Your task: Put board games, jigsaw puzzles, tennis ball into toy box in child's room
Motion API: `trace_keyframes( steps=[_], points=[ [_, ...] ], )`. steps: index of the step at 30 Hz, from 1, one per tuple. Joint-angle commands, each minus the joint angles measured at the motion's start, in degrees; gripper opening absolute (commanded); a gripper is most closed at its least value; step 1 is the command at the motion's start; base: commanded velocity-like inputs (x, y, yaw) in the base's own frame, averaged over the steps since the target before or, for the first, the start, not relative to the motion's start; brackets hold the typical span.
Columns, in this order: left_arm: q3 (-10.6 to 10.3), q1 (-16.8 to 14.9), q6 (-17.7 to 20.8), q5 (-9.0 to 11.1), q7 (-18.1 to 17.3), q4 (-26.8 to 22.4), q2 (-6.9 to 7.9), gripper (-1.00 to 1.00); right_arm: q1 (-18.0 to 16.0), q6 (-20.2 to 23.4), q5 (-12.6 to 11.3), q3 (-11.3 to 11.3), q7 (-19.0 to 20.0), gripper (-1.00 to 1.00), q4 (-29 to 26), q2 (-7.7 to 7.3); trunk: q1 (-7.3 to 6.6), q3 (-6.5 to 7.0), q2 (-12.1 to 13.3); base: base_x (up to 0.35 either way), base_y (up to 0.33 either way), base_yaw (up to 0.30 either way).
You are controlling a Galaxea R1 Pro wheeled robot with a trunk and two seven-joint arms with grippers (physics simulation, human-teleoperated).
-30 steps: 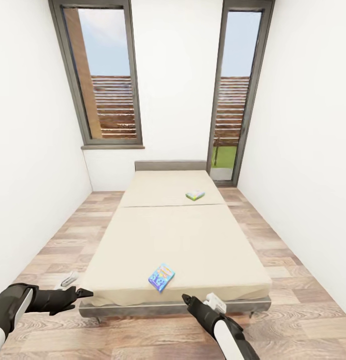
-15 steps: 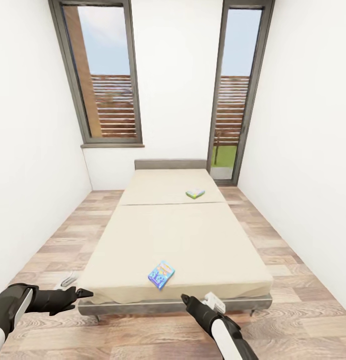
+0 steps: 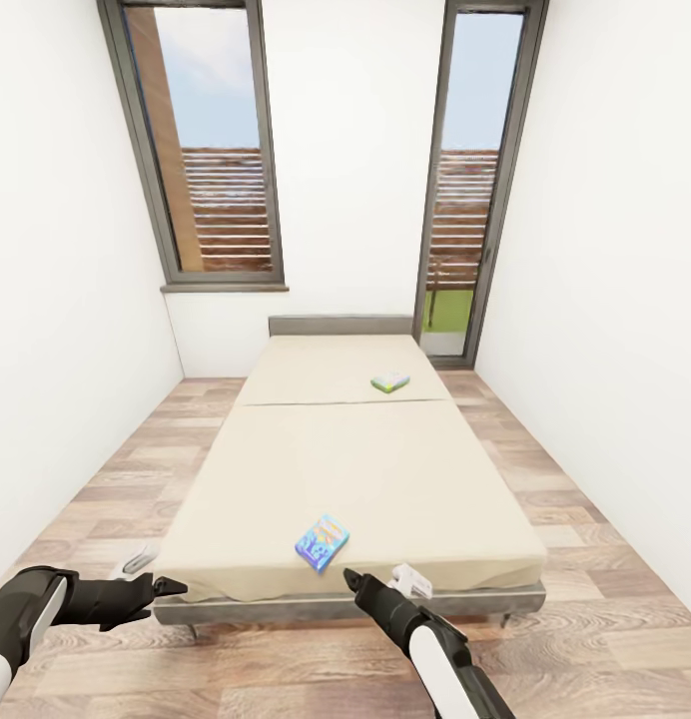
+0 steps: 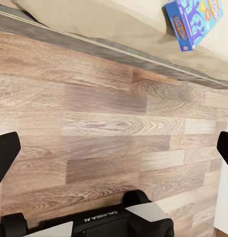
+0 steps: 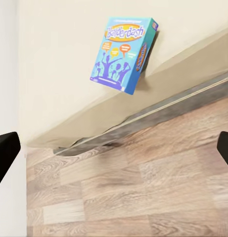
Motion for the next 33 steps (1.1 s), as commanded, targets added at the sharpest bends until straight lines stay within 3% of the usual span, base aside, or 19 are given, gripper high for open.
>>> trace_keyframes(
  steps=[1, 8, 16, 21, 33],
  points=[
    [0.3, -0.1, 0.4, -0.5, -0.4, 0.0, -0.04, 1.0, 0.0, 0.2, -0.8, 0.2, -0.5, 1.0, -0.3, -0.05, 0.22, -0.25, -0.4, 0.0, 0.0, 0.0],
    [0.3, -0.1, 0.4, -0.5, -0.5, 0.0, -0.12, 1.0, 0.0, 0.1, -0.8, 1.3, -1.7, 1.0, -1.0, 0.33, 1.76, -1.5, -3.3, 0.0, 0.0, 0.0],
    [0.3, -0.1, 0.4, -0.4, -0.5, 0.0, -0.05, 1.0, 0.2, 0.7, -2.3, 0.7, -2.4, 1.0, -1.4, -0.31, 3.52, -2.94, -6.5, 0.0, 0.0, 0.0],
    [0.3, -0.1, 0.4, -0.4, -0.5, 0.0, -0.1, 1.0, 0.4, 0.8, -7.2, -0.9, -0.4, 1.0, -1.3, -0.62, 4.62, -3.84, -8.5, 0.0, 0.0, 0.0],
    [0.3, -0.1, 0.4, -0.3, -0.5, 0.0, -0.19, 1.0, 0.5, 0.9, -17.4, -2.1, 5.7, 1.0, -1.2, -2.78, 7.25, -5.99, -13.3, 0.0, 0.0, 0.0]
  ],
)
